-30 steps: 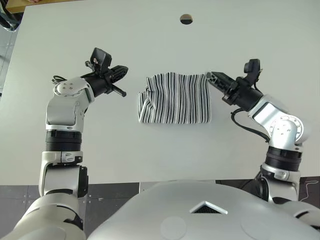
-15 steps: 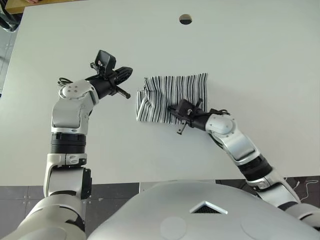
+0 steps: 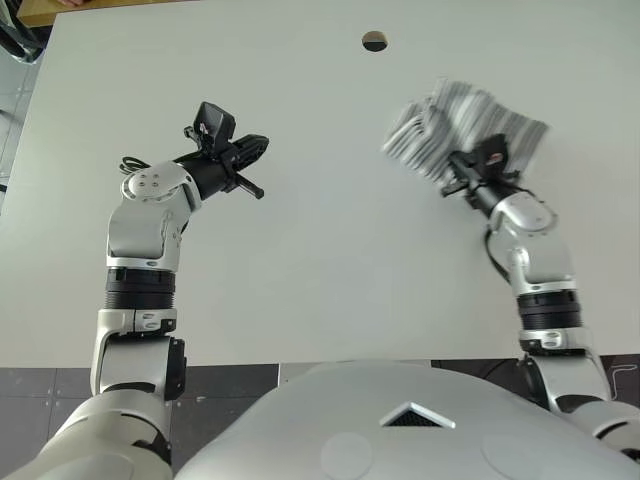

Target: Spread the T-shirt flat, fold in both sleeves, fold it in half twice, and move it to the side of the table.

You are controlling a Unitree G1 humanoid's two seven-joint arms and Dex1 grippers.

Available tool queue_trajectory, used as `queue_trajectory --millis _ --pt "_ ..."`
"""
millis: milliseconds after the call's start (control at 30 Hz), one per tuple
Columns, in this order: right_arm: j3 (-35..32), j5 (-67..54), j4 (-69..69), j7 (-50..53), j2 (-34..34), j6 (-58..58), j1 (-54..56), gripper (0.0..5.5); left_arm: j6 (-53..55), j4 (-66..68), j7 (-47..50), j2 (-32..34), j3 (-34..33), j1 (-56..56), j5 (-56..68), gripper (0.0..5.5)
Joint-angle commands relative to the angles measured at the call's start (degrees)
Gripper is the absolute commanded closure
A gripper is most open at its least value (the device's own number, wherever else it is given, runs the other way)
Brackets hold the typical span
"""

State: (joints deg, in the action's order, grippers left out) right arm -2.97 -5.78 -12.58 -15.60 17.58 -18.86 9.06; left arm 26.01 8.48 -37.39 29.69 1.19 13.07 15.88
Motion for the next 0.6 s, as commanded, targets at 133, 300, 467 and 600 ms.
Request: queue_trajectory --millis 133,300,467,600 --pt "-9.5 -0.2 -2.5 9.4 0.1 6.1 -1.3 5.38 -0.7 0.3 -0.3 0.5 -1.3 0.3 -0.7 5.40" --pt "-0.7 4.6 15.3 6.5 -1.8 19.8 -5.7 5.15 -1.7 -0.4 -1.5 0.6 -1.6 -0.5 -0.5 5.40" --pt "1.5 8.0 21.5 6.3 -1.1 19.9 -7.8 4.54 -3.2 -3.1 -2.4 -0.9 -1.3 -3.0 0.3 5.40" --pt "3.0 8.7 29.7 6.8 -2.8 21.1 -12.9 4.54 -7.4 -9.4 2.3 -5.9 -4.6 -7.9 2.1 5.40"
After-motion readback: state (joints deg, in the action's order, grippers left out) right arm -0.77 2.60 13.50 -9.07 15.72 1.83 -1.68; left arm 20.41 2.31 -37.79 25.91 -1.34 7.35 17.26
